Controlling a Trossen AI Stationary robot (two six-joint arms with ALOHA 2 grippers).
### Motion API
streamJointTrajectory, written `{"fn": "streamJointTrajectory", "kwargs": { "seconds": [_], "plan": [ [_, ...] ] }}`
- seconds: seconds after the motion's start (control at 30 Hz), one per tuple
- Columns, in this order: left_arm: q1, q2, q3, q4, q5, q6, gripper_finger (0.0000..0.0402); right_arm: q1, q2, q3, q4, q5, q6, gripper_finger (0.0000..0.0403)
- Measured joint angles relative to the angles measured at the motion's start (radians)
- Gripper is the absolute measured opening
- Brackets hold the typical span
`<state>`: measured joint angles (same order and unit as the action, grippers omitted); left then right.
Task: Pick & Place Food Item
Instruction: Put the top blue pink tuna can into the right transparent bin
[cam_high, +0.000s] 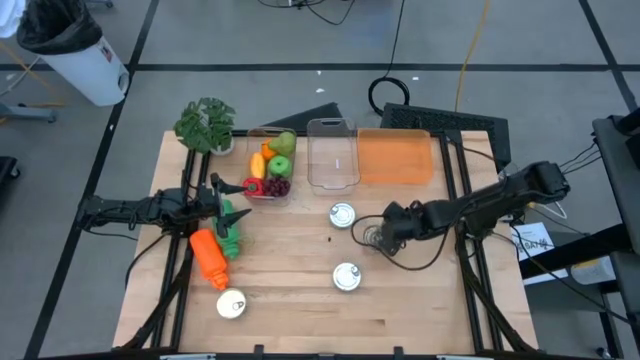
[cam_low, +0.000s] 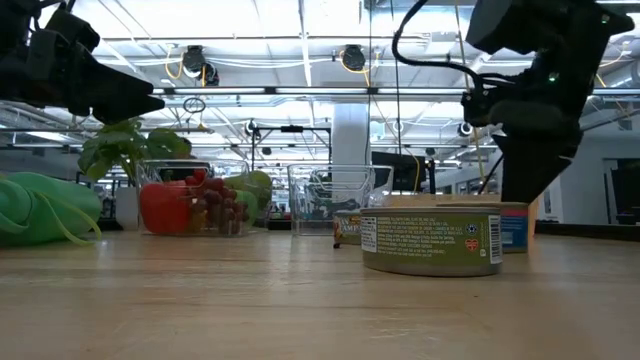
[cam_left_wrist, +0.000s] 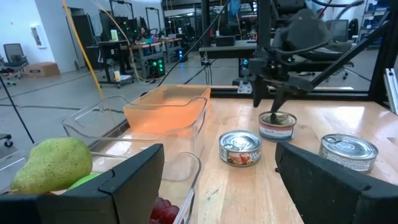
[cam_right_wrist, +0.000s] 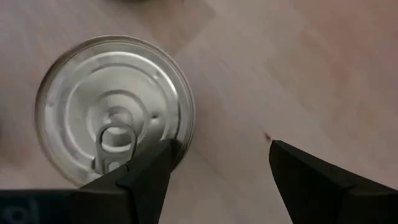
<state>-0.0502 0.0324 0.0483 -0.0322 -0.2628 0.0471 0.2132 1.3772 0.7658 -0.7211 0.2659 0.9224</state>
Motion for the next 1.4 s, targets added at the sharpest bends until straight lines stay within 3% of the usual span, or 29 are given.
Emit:
{"fn": "streamJointTrajectory", "kwargs": {
  "seconds": [0.13, 0.33, 0.9, 1.4],
  "plan": [
    [0.0, 0.0, 0.0, 0.0, 0.0, 0.0, 0.0324, -0.06, -0.016, 0.0, -0.043, -0.075, -0.061, 0.0256],
    [0.0, 0.0, 0.0, 0.0, 0.0, 0.0, 0.0324, -0.134, -0.015, 0.0, -0.158, -0.095, -0.101, 0.0256],
    [0.0, 0.0, 0.0, 0.0, 0.0, 0.0, 0.0324, -0.184, -0.015, -0.131, -0.191, 0.081, -0.064, 0.0256],
    [0.0, 0.0, 0.0, 0.004, -0.001, 0.0, 0.0324, -0.203, -0.022, -0.135, -0.204, 0.074, -0.075, 0.0256]
  ]
}}
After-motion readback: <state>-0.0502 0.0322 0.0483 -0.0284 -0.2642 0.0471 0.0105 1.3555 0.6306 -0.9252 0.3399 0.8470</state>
